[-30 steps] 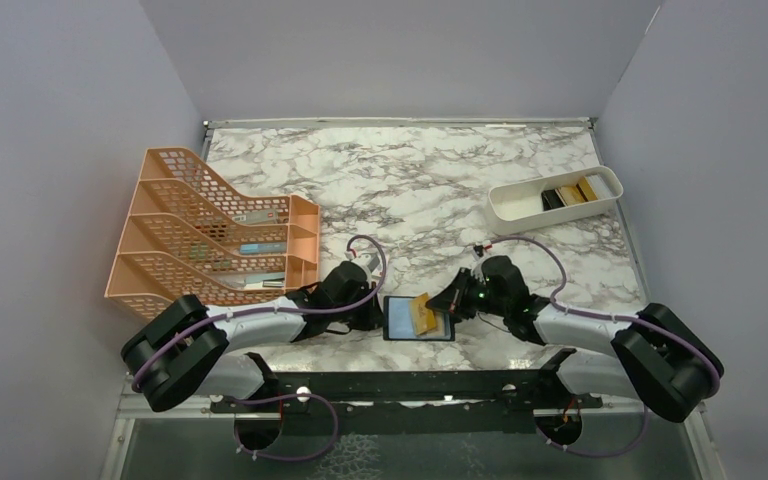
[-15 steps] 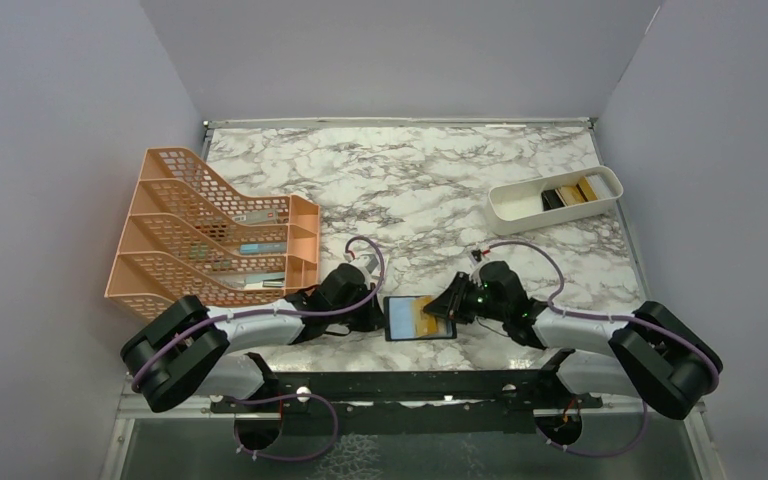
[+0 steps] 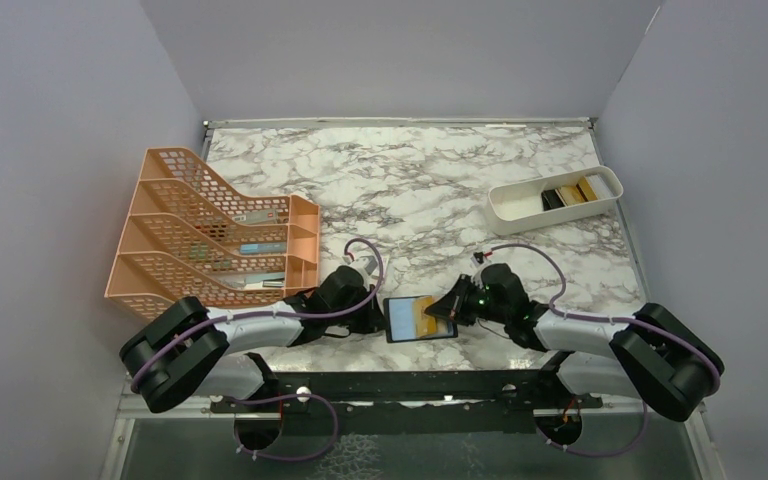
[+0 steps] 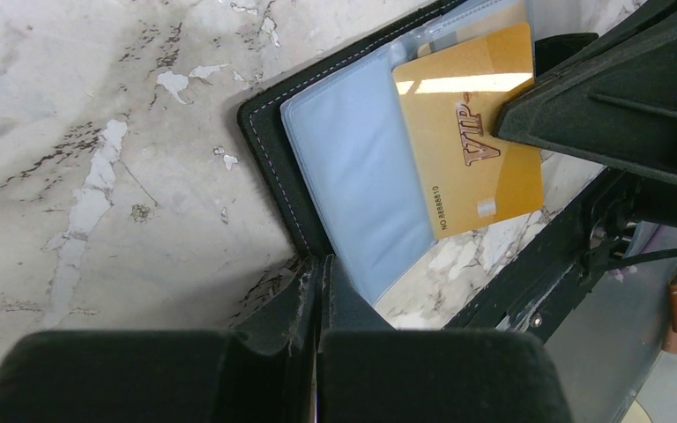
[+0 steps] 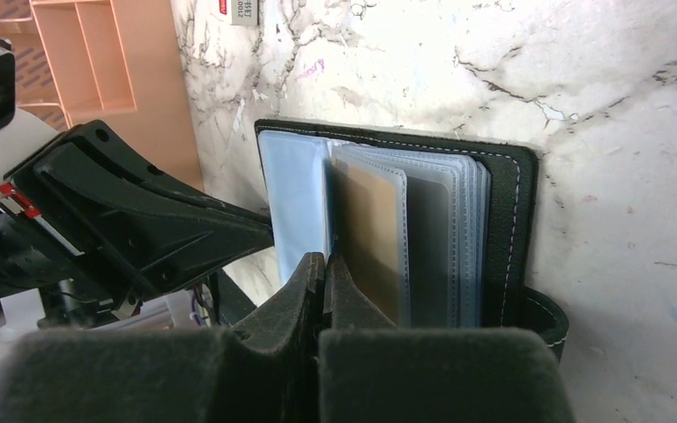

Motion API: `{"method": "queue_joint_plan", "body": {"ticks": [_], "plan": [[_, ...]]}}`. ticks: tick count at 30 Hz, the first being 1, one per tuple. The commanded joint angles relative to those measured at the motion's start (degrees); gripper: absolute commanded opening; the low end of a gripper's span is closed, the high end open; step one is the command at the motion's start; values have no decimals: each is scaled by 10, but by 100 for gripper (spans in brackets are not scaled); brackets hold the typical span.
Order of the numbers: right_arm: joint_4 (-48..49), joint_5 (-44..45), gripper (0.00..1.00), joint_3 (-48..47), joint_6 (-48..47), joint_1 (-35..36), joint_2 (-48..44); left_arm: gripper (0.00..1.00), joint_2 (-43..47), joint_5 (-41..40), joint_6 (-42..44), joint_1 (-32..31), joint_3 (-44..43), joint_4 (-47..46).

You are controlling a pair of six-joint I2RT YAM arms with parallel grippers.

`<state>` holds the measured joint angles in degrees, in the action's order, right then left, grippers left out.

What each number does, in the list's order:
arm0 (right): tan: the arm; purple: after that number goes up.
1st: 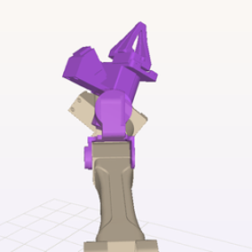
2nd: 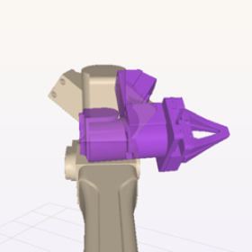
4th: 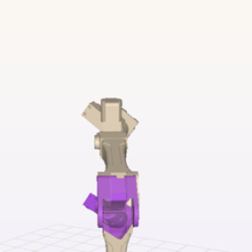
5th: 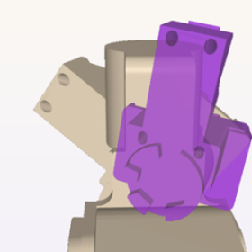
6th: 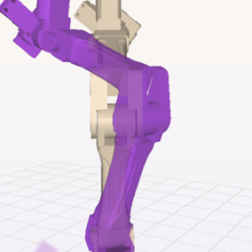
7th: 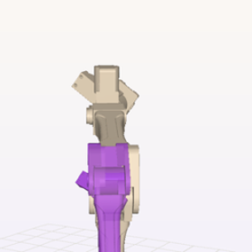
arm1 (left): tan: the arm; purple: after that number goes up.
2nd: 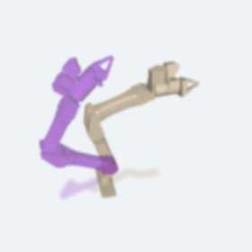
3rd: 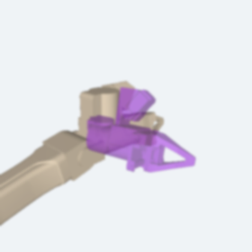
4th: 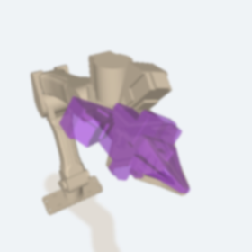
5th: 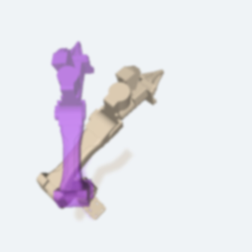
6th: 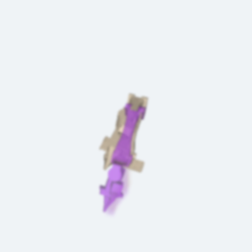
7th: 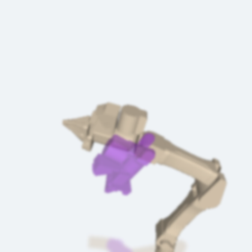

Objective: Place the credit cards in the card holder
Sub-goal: Insert the credit card into the card holder.

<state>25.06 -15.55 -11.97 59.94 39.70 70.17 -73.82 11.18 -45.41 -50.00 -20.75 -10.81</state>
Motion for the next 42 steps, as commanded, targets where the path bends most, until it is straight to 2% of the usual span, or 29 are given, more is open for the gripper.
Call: {"method": "queue_joint_plan", "body": {"ticks": [1, 17, 19, 23, 26, 29, 35, 42], "plan": [[55, 18, 1, 16, 16, 3, 13, 0, 2, 24, -10, -10, 20, 7], [127, 2, 3, 37, 15, 5, 62, 0, -29, 22, -21, -24, 19, -21], [84, -2, 13, 16, -4, 6, 58, 0, -33, 22, -21, -25, 19, -21], [-109, 38, 34, -49, -72, 6, 24, 0, -34, 21, -23, -28, 16, -22], [-214, 79, 39, -74, -105, 6, 3, 0, -30, 19, -23, -30, 16, -20], [-232, 83, 41, -73, -117, 6, -18, 0, -25, 15, -26, -30, 19, -19], [-230, 69, 39, -84, -130, 5, -12, 0, -26, 13, -28, -32, 19, -20], [-190, 44, 14, -84, -132, 7, 23, 0, -22, 10, -32, -34, 20, -21]]}}
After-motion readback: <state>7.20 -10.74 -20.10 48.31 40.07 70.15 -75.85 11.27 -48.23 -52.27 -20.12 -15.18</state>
